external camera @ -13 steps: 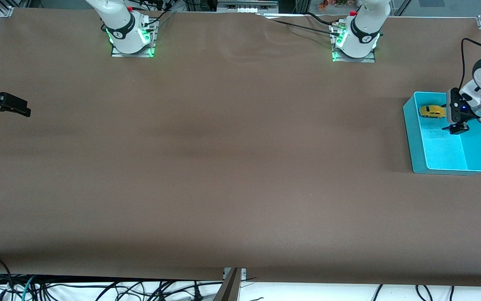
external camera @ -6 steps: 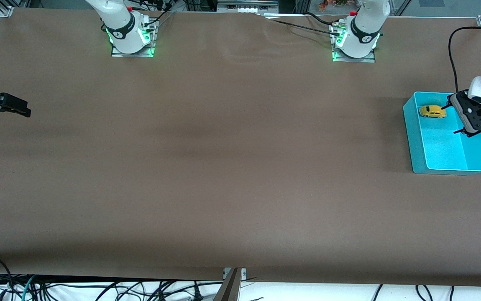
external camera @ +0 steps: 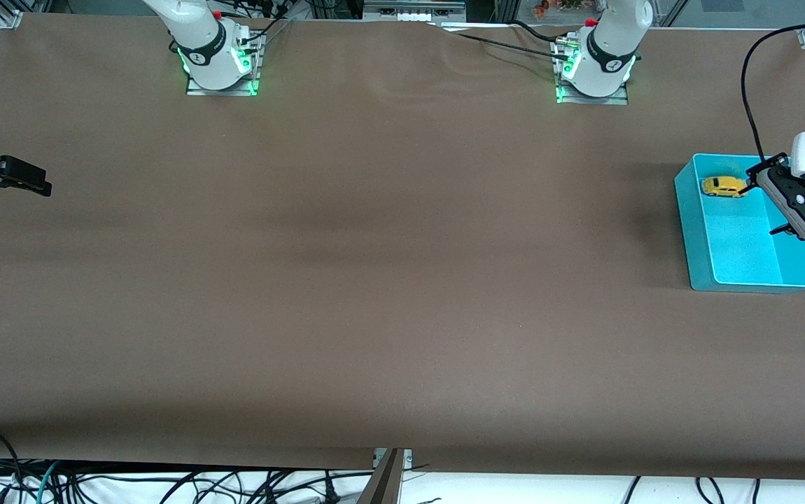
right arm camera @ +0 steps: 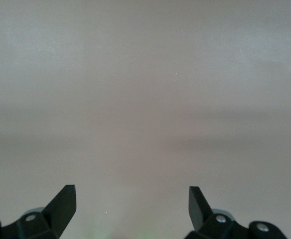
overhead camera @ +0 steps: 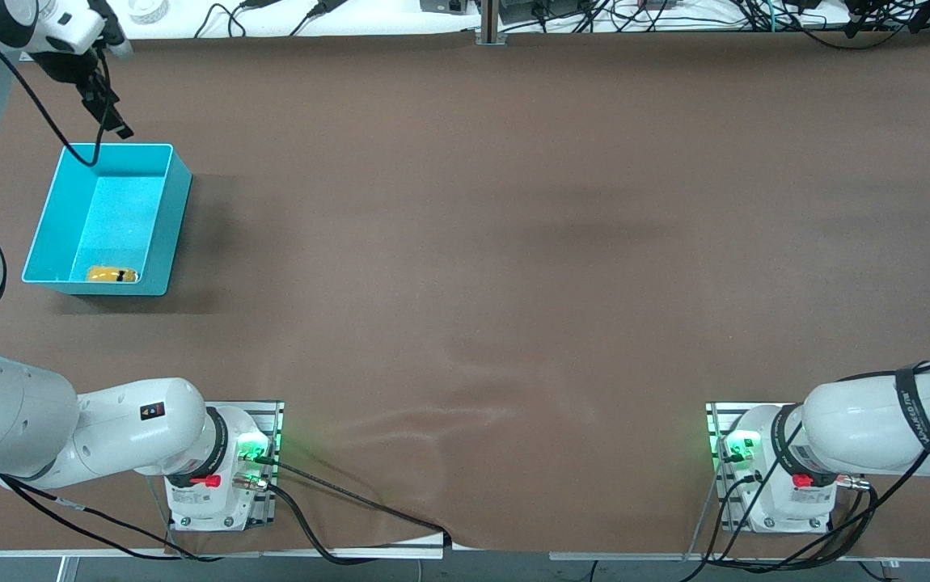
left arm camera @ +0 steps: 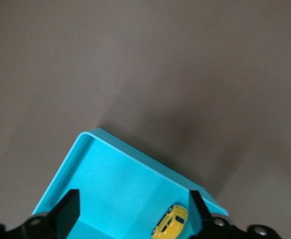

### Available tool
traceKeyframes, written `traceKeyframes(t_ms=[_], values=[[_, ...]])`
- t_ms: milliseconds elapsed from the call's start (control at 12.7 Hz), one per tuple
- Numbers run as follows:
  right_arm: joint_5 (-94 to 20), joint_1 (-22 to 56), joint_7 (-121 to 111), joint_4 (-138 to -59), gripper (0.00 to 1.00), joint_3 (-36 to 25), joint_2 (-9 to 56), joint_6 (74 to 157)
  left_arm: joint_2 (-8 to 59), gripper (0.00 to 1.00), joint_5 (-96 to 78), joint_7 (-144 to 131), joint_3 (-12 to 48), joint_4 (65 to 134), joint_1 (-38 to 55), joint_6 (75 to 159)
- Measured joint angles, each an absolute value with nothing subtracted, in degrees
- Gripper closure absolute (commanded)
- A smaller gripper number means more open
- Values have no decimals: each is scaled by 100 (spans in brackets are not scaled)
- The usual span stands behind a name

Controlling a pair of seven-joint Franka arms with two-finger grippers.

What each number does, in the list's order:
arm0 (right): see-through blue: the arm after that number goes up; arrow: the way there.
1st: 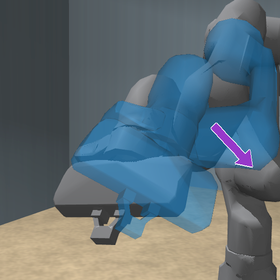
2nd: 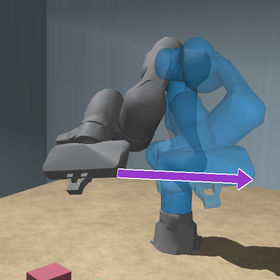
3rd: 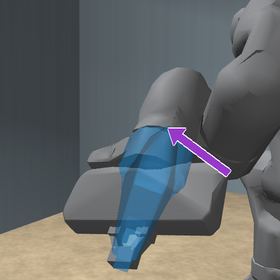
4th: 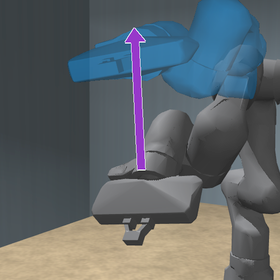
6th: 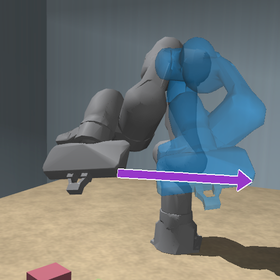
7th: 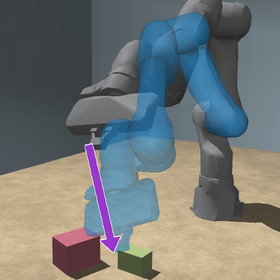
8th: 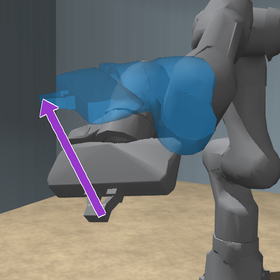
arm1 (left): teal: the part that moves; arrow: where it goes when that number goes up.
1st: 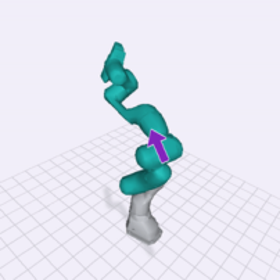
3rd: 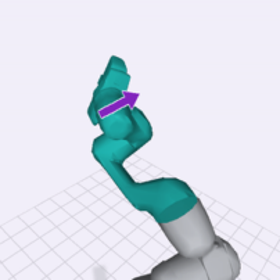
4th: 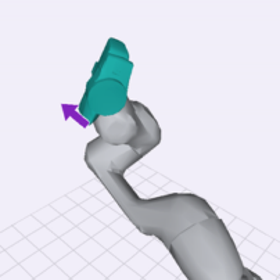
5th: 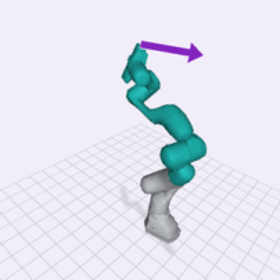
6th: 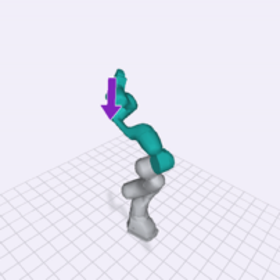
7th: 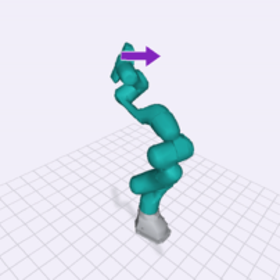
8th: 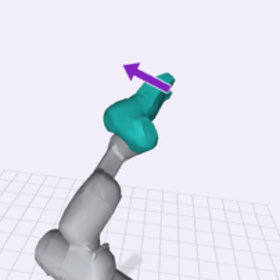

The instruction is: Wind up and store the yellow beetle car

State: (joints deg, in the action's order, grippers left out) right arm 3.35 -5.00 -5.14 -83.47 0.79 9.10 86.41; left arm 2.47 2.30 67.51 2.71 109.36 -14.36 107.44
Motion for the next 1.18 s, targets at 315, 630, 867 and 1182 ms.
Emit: traceKeyframes(t_ms=[315, 630, 867, 1182], values=[[335, -500, -514, -8347, 0, 79, 911, 8643, -70, 1, 230, 5082, 412, 10588, -1132, 10001], [335, -500, -514, -8347, 0, 79, 911, 8674, -216, 0, 230, 2631, 418, 10062, -764, 9221], [335, -500, -514, -8347, 0, 79, 911, 8709, -217, 0, 230, 1279, 418, 9818, -599, 8986], [335, -500, -514, -8347, 0, 79, 911, 8714, -216, 0, 230, 58, 548, 9627, -433, 9055]])
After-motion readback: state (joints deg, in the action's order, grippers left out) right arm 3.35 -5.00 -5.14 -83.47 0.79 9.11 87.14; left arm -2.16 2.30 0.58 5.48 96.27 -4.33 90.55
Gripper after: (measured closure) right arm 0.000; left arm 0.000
